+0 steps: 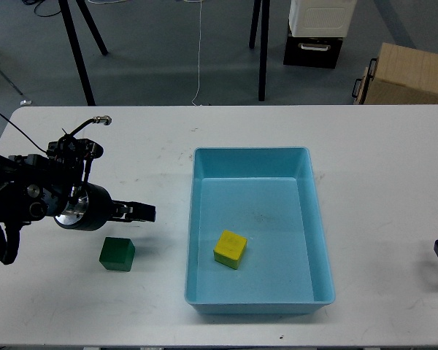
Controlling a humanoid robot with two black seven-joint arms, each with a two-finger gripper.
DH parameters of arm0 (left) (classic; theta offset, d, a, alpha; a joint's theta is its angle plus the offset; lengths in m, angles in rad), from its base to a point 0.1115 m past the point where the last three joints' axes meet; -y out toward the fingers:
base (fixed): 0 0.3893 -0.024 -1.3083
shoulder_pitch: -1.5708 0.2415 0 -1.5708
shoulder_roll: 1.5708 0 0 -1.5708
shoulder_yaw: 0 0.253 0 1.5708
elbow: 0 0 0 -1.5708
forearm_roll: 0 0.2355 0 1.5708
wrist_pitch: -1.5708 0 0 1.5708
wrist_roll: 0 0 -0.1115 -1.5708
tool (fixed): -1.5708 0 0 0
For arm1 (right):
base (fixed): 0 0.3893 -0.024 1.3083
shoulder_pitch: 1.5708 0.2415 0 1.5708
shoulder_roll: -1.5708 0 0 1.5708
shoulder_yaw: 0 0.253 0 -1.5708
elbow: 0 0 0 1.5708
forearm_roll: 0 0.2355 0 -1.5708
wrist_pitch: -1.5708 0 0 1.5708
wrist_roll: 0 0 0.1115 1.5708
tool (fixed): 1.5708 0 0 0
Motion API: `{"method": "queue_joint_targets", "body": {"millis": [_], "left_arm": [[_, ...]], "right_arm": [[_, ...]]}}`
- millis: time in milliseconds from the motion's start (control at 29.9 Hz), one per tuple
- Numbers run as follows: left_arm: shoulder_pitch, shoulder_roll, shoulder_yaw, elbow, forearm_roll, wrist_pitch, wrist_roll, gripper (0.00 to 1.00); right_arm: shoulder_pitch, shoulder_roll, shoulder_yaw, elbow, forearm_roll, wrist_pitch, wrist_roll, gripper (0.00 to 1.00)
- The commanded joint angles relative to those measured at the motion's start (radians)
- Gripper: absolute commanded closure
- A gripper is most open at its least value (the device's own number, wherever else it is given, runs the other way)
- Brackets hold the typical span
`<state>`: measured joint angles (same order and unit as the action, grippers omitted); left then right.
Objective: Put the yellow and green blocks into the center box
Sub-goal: 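Bring the left gripper forward and lower it toward the green cube, then close the left gripper around the green cube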
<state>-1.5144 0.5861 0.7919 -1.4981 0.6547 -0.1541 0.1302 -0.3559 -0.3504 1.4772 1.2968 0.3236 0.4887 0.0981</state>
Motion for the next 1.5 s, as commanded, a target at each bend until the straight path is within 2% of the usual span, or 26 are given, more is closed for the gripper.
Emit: {"method": "queue_joint_targets", "body": {"millis": [0,200,1236,1369,1469], "left_arm": [[0.032,0.000,-0.002,0.001,0.014,0.022,-0.009,0.00],[0.077,-0.005,-0.003,0.052,0.062,0.024,-0.011,0.00],[0.117,0.038,0.000,0.026,0.120,0.016,-0.014,0.00],[0.117,0.067,0.000,0.009,0.144,0.015,-0.056,0.00],[0.117,0.078,0.000,-0.001,0.184,0.010,-0.069,0.00]], "right_arm": [[0.000,0.004,-0.002,-0.001,-0.001,0.000,-0.001,0.00],[-0.003,0.010,0.000,-0.001,-0.001,0.000,-0.001,0.00],[-0.005,0.011,0.000,-0.001,-0.001,0.000,0.002,0.00],[-0.005,0.011,0.000,-0.001,-0.001,0.000,0.002,0.00],[-0.005,0.011,-0.002,-0.001,-0.001,0.000,0.002,0.00]]}}
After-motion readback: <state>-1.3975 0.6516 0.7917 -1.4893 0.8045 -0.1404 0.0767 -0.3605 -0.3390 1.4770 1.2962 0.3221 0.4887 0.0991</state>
